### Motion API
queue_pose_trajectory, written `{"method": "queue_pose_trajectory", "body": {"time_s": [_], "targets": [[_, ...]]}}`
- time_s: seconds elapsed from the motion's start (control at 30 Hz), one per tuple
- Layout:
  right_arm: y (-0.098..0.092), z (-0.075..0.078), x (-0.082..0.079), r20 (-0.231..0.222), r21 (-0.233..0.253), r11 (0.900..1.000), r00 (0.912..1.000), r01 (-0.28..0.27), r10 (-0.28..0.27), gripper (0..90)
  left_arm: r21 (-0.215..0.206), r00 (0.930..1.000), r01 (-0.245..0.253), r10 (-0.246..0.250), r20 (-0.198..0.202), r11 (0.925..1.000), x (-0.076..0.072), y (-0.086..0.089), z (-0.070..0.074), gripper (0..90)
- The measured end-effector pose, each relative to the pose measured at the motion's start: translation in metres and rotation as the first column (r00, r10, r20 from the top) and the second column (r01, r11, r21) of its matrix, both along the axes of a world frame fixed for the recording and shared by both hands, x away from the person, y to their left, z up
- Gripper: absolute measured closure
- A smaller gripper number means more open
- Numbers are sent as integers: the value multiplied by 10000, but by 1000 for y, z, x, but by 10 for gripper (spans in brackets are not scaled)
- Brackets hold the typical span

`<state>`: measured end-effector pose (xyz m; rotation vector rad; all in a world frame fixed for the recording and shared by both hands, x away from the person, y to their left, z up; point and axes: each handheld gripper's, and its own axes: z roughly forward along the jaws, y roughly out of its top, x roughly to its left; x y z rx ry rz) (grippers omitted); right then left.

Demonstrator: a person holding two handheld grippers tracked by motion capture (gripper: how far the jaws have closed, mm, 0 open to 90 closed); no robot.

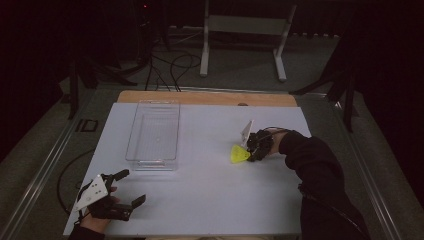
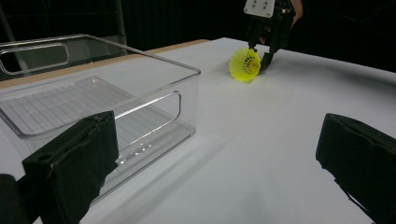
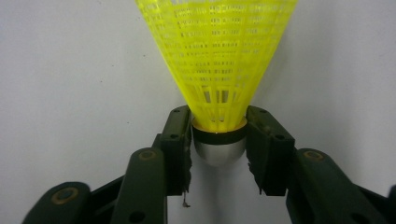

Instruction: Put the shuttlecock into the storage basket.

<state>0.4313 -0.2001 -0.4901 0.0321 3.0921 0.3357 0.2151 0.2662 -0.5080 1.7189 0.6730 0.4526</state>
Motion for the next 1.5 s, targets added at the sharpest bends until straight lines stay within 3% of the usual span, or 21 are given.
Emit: {"method": "queue_pose_trajectory", "body": {"time_s": [0.4, 0.53, 0.87, 1.1, 1.23, 1.5], "targets": [[1, 0, -1, 48, 1, 9999, 9999, 166, -166, 639, 4, 10000, -3, 3, -5, 10000, 0, 0, 0, 0], [0, 4, 0, 17, 307, 9991, 9995, 299, -300, 644, -12, 10000, -20, 20, -31, 10000, 0, 0, 0, 0], [4, 18, -6, -469, 399, 9978, 9976, 526, -508, 648, -15, 10000, -23, 23, -31, 10000, 0, 0, 0, 0], [3, 27, -7, -782, 654, 9931, 9927, 975, -923, 649, -40, 10000, -21, 21, -46, 10000, 1, 0, 0, 0], [0, 33, -8, -1082, 832, 9832, 9822, 1627, -1534, 648, -19, 10000, -19, 19, -27, 10000, 0, 0, 0, 0], [2, 43, -13, -1200, 1074, 9744, 9755, 1976, -1846, 649, 22, 10000, 13, -13, -14, 10000, 1, -1, 0, 0]]}}
